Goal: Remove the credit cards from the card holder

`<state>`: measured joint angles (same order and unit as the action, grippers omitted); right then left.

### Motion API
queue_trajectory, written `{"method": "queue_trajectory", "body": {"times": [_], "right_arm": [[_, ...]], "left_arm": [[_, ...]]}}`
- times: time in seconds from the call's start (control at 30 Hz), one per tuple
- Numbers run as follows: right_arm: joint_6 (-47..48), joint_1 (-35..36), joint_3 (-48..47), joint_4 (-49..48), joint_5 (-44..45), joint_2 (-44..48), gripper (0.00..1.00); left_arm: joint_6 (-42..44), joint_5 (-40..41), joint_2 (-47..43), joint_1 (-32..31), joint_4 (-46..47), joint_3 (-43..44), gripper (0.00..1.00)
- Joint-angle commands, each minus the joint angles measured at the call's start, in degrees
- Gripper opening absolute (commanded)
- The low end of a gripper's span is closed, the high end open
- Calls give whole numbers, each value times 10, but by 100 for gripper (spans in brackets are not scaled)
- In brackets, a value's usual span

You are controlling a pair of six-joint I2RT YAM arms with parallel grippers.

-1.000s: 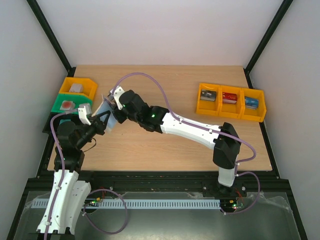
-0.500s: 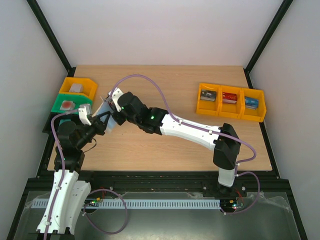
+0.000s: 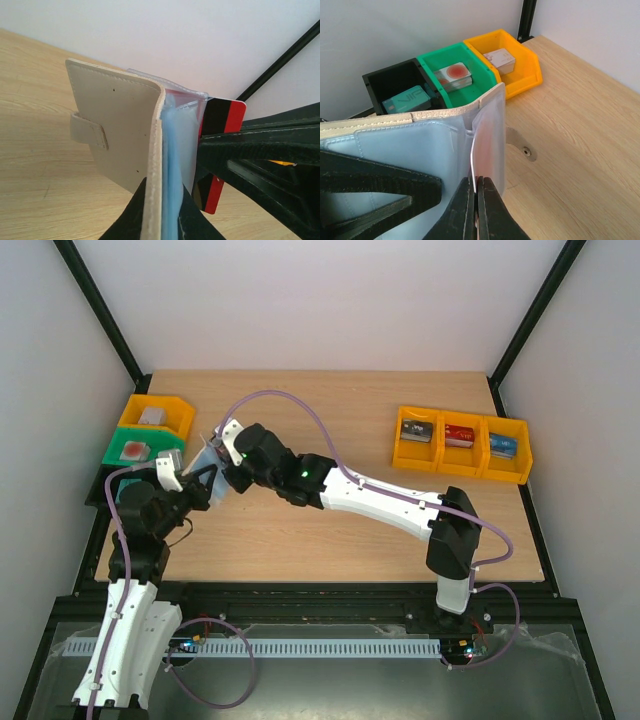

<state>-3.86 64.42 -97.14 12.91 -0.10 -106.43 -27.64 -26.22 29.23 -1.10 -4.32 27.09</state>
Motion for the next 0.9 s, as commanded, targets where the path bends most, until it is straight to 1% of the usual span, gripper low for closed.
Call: {"method": "queue_trajectory", "body": {"times": [0.0, 0.2, 0.4, 0.5, 0.57, 0.63, 0.73, 0.87], "right_arm": [[-5, 14, -30, 12, -34, 28, 2], [-11, 13, -28, 9, -37, 28, 2], [-13, 13, -30, 5, 0, 4, 2], [-12, 13, -23, -3, 35, 3, 8], [-7, 13, -19, -6, 49, 2, 9], [1, 14, -16, -6, 59, 1, 9], [6, 14, -15, -3, 72, 0, 5], [11, 18, -14, -6, 90, 5, 5]], "left_arm": [[7, 36, 3, 5, -18, -6, 2], [3, 28, 2, 6, -15, -7, 2], [-45, -38, -1, 6, 32, -7, 2], [-68, -54, -1, 7, 49, -6, 2], [-78, -57, 0, 8, 53, -6, 2], [-80, -57, 2, 8, 55, -8, 2], [-80, -57, 2, 8, 55, -8, 2], [-80, -56, 2, 9, 54, -9, 2]]}}
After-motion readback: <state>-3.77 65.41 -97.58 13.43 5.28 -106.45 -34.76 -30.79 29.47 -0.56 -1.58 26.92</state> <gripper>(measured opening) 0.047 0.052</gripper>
